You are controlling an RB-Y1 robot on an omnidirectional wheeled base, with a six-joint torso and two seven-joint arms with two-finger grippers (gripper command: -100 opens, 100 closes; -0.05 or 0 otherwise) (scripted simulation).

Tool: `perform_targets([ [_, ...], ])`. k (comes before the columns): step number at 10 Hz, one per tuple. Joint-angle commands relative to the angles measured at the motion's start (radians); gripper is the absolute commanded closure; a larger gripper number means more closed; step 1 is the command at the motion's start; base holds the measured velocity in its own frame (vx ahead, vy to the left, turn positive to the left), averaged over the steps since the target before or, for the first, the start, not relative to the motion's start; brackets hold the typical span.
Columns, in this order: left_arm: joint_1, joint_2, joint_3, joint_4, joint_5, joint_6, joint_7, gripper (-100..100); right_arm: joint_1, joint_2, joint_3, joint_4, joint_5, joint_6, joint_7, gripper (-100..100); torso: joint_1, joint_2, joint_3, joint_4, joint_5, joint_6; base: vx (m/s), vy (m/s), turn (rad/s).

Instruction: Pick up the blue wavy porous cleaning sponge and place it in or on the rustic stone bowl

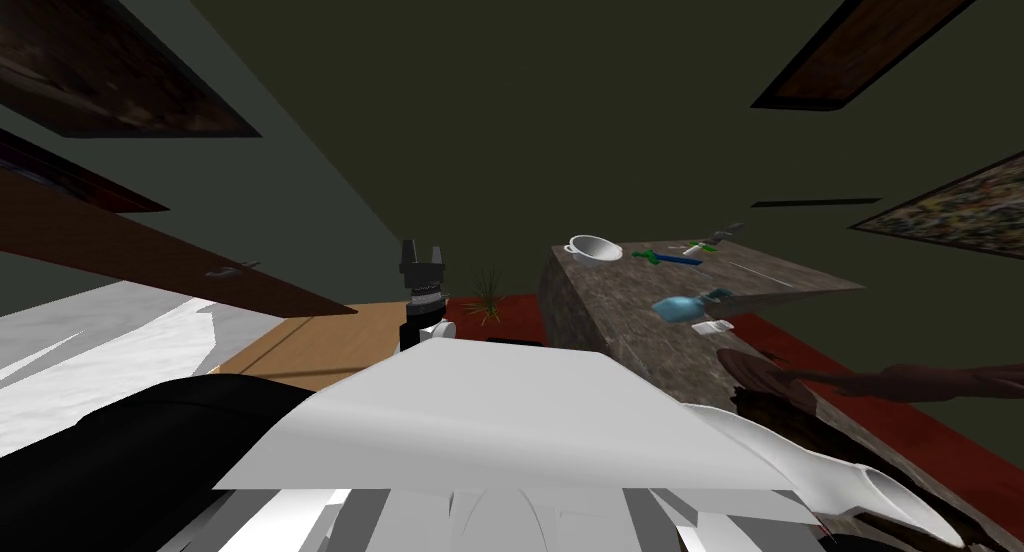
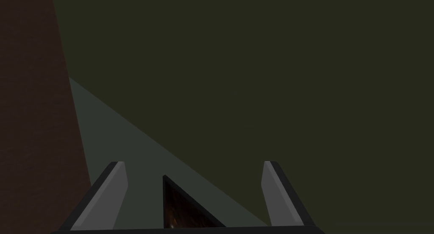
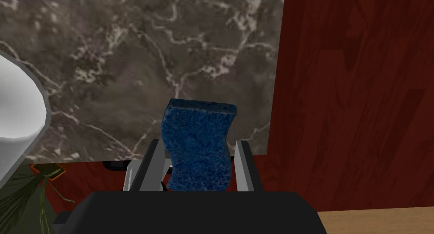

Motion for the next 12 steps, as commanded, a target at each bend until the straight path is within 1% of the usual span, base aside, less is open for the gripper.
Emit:
perform_targets([
  [1, 0.000, 0.000, 0.000, 0.000, 0.000, 0.000, 0.000, 0, 0.012, -0.006, -0.036, -0.014, -0.034, -0.049, -0.027, 100, 0.000, 0.000, 0.000, 0.000, 0.000, 0.000, -0.090, 0.071, 0.009],
  [4, 0.000, 0.000, 0.000, 0.000, 0.000, 0.000, 0.000, 0, 0.033, -0.012, -0.117, -0.029, -0.108, -0.135, -0.053, 100, -0.001, 0.002, 0.001, 0.000, 0.000, 0.000, -0.111, 0.074, 0.017],
  [5, 0.000, 0.000, 0.000, 0.000, 0.000, 0.000, 0.000, 0, 0.033, -0.012, -0.117, -0.029, -0.108, -0.145, -0.053, 100, -0.002, 0.002, 0.001, 0.001, -0.001, 0.000, -0.067, 0.035, 0.006],
  [8, 0.000, 0.000, 0.000, 0.000, 0.000, 0.000, 0.000, 0, 0.052, -0.018, -0.206, -0.035, -0.172, -0.235, -0.075, 100, -0.005, 0.000, 0.000, 0.000, -0.001, -0.002, -0.083, 0.028, 0.032],
  [9, 0.000, 0.000, 0.000, 0.000, 0.000, 0.000, 0.000, 0, 0.052, -0.018, -0.206, -0.035, -0.172, -0.243, -0.075, 100, -0.006, 0.001, 0.001, 0.001, -0.001, -0.002, -0.062, 0.015, 0.012],
  [12, 0.000, 0.000, 0.000, 0.000, 0.000, 0.000, 0.000, 0, 0.064, -0.023, -0.297, -0.033, -0.217, -0.333, -0.090, 100, -0.006, -0.002, -0.001, 0.000, -0.001, -0.003, -0.051, 0.012, 0.045],
])
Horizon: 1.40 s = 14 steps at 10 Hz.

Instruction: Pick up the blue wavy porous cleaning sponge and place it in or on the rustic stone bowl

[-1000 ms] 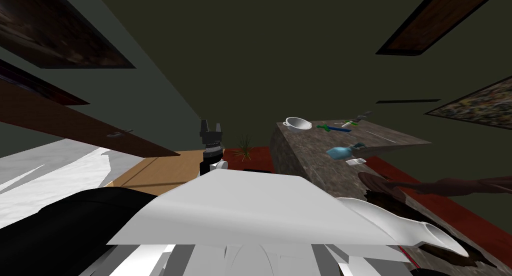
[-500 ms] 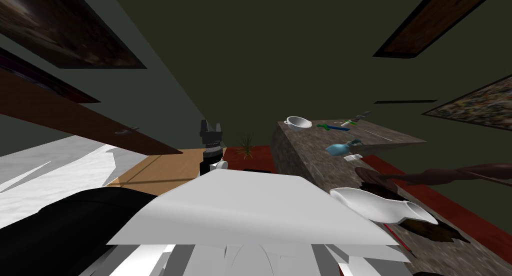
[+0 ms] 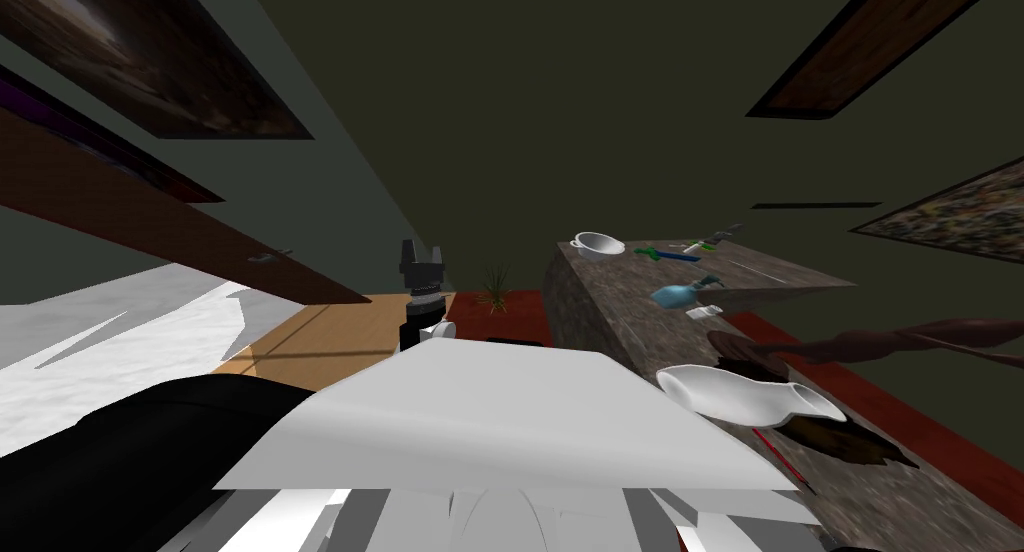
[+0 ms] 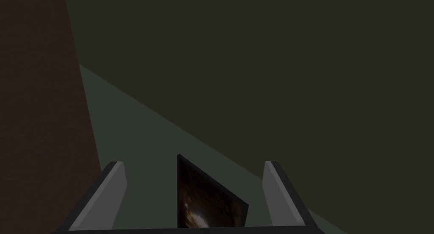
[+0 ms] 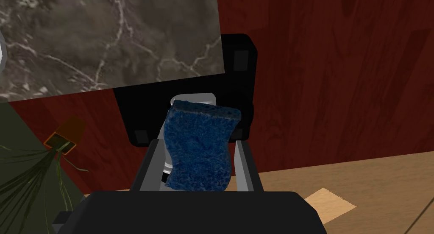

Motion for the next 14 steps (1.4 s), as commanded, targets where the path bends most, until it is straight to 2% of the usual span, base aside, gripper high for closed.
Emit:
perform_targets([
  [1, 0.000, 0.000, 0.000, 0.000, 0.000, 0.000, 0.000, 0, 0.005, -0.003, -0.050, 0.001, -0.017, -0.050, -0.007, 100, 0.000, 0.000, 0.000, 0.000, 0.000, 0.000, -0.050, -0.013, 0.055],
  [6, 0.000, 0.000, 0.000, 0.000, 0.000, 0.000, 0.000, 0, 0.006, -0.006, -0.192, 0.035, -0.026, -0.167, -0.008, 100, -0.006, -0.003, -0.002, -0.001, -0.001, -0.002, -0.026, -0.051, 0.065],
  [9, 0.000, 0.000, 0.000, 0.000, 0.000, 0.000, 0.000, 0, -0.001, -0.004, -0.261, 0.064, -0.006, -0.215, 0.001, 100, -0.008, -0.005, -0.003, -0.001, -0.002, -0.003, 0.011, -0.085, 0.072],
  [10, 0.000, 0.000, 0.000, 0.000, 0.000, 0.000, 0.000, 0, -0.008, -0.002, -0.298, 0.084, 0.014, -0.236, 0.009, 100, -0.008, -0.005, -0.003, -0.001, -0.002, -0.003, 0.041, -0.143, 0.099],
  [14, 0.000, 0.000, 0.000, 0.000, 0.000, 0.000, 0.000, 0, -0.038, 0.008, -0.356, 0.133, 0.068, -0.253, 0.027, 100, -0.015, -0.010, -0.006, -0.002, -0.004, -0.005, 0.062, -0.168, 0.098],
])
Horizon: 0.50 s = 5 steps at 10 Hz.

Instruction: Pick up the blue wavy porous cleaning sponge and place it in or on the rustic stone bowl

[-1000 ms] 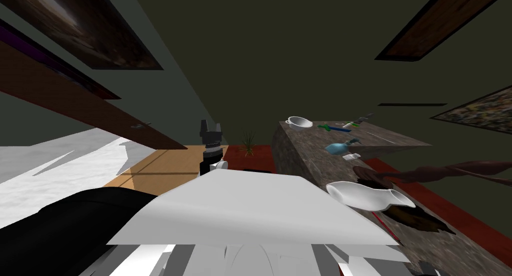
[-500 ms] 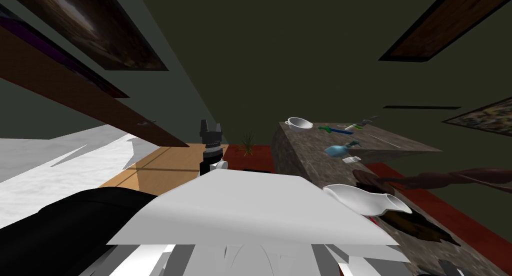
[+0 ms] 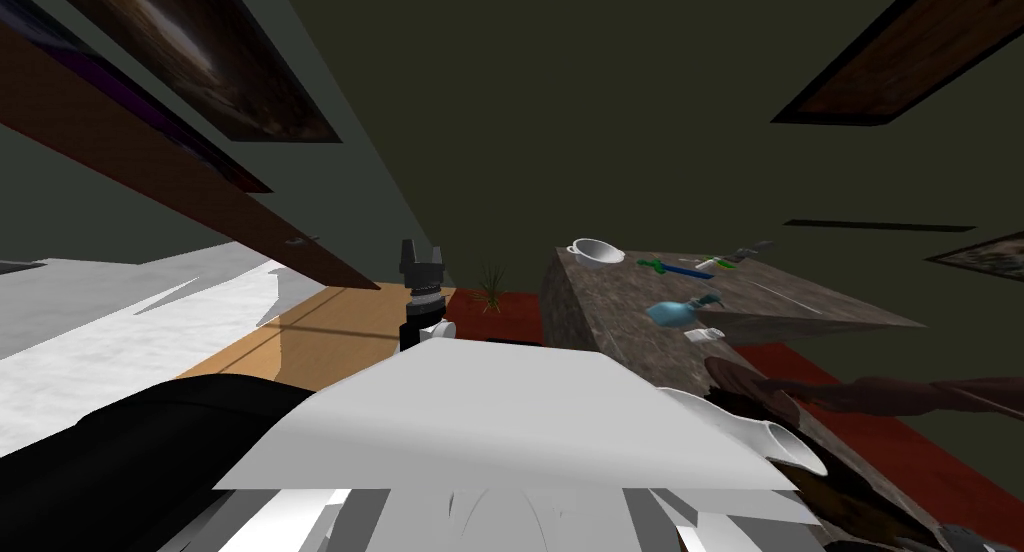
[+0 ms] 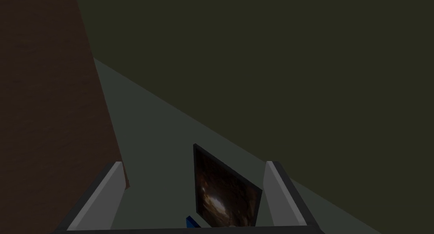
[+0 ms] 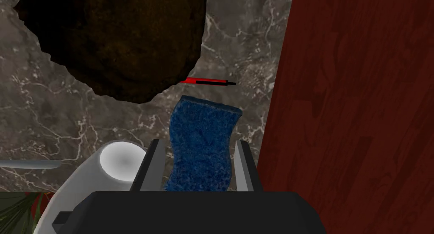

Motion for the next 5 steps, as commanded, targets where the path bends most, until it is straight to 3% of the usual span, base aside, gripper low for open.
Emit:
perform_targets([
  [1, 0.000, 0.000, 0.000, 0.000, 0.000, 0.000, 0.000, 0, -0.021, 0.005, -0.014, 0.032, 0.022, 0.001, 0.015, 100, 0.000, 0.000, 0.000, 0.000, 0.000, 0.000, 0.095, -0.158, 0.081],
  [2, 0.000, 0.000, 0.000, 0.000, 0.000, 0.000, 0.000, 0, -0.031, 0.008, -0.021, 0.041, 0.033, 0.004, 0.019, 100, 0.000, -0.001, -0.001, 0.000, 0.000, 0.000, 0.128, -0.178, 0.098],
  [3, 0.000, 0.000, 0.000, 0.000, 0.000, 0.000, 0.000, 0, -0.027, 0.003, -0.015, 0.044, 0.022, -0.002, 0.022, 100, -0.001, -0.003, -0.002, 0.000, 0.000, 0.000, 0.061, -0.085, 0.040],
  [4, 0.000, 0.000, 0.000, 0.000, 0.000, 0.000, 0.000, 0, -0.029, 0.003, -0.017, 0.047, 0.024, 0.001, 0.025, -100, 0.005, 0.000, 0.000, 0.000, 0.000, 0.001, 0.011, -0.019, 0.006],
  [5, 0.000, 0.000, 0.000, 0.000, 0.000, 0.000, 0.000, 0, -0.029, 0.002, -0.017, 0.046, 0.023, 0.001, 0.025, -100, 0.010, 0.003, 0.002, 0.001, 0.002, 0.002, 0.006, -0.008, 0.002],
])
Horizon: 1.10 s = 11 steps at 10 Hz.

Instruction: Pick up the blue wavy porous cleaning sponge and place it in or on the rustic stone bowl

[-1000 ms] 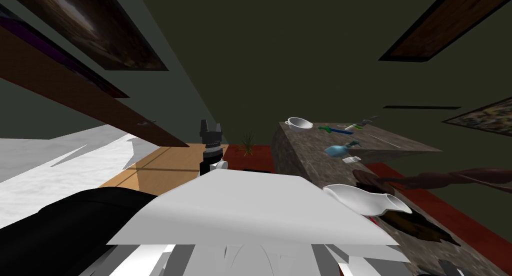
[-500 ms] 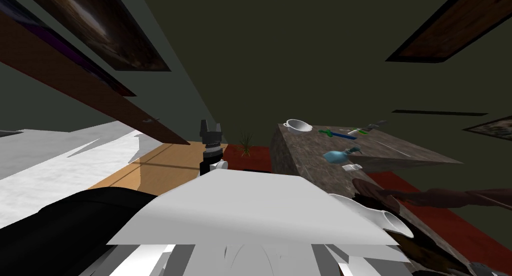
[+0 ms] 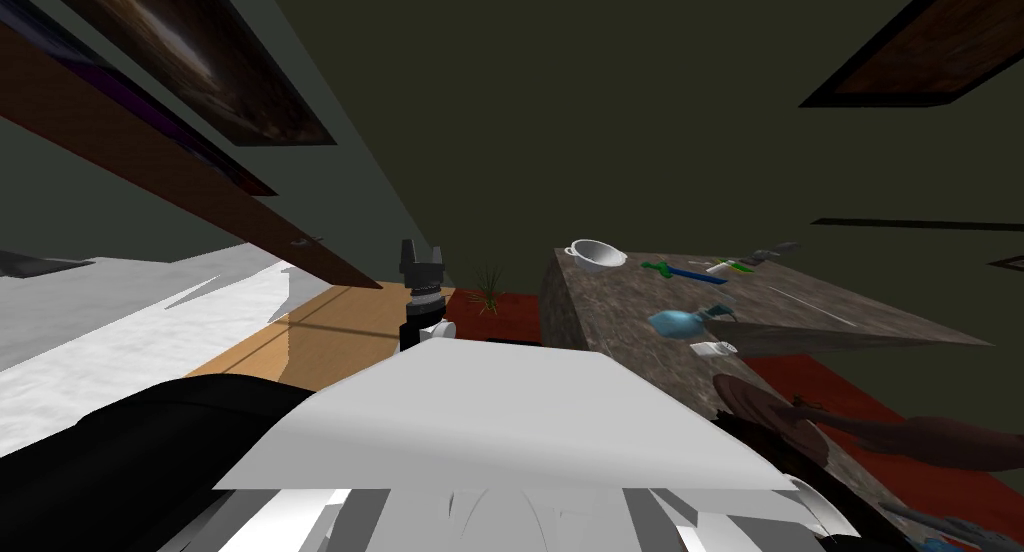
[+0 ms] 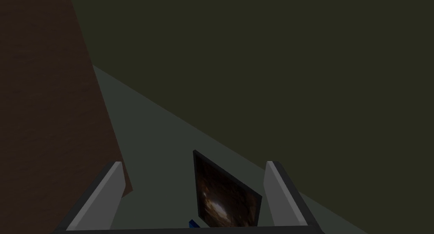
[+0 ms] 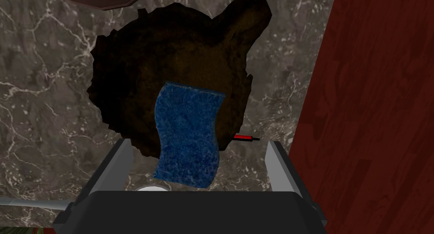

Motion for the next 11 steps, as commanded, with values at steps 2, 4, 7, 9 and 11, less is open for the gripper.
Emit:
perform_targets([
  [2, 0.000, 0.000, 0.000, 0.000, 0.000, 0.000, 0.000, 0, 0.000, 0.000, 0.000, 0.000, 0.000, 0.000, 0.000, -100, 0.001, 0.001, 0.000, 0.000, 0.000, 0.000, 0.000, 0.000, 0.000],
  [4, 0.000, 0.000, 0.000, 0.000, 0.000, 0.000, 0.000, 0, 0.000, 0.000, 0.000, 0.000, 0.000, 0.000, 0.000, 0, 0.001, 0.001, 0.001, 0.000, 0.000, 0.000, 0.000, 0.000, 0.000],
  [7, 0.000, 0.000, 0.000, 0.000, 0.000, 0.000, 0.000, 0, 0.038, 0.014, -0.085, -0.010, -0.039, -0.053, 0.007, -100, 0.002, 0.002, 0.001, 0.001, 0.001, 0.000, -0.010, -0.005, -0.016],
  [9, 0.000, 0.000, 0.000, 0.000, 0.000, 0.000, 0.000, 0, 0.056, 0.021, -0.128, -0.015, -0.058, -0.079, 0.011, -100, 0.001, 0.002, 0.001, 0.001, 0.000, 0.000, -0.010, -0.006, -0.010],
  [11, 0.000, 0.000, 0.000, 0.000, 0.000, 0.000, 0.000, 0, 0.075, 0.028, -0.170, -0.020, -0.078, -0.106, 0.015, -100, 0.001, 0.002, 0.001, 0.001, 0.001, 0.000, -0.008, -0.006, -0.013],
])
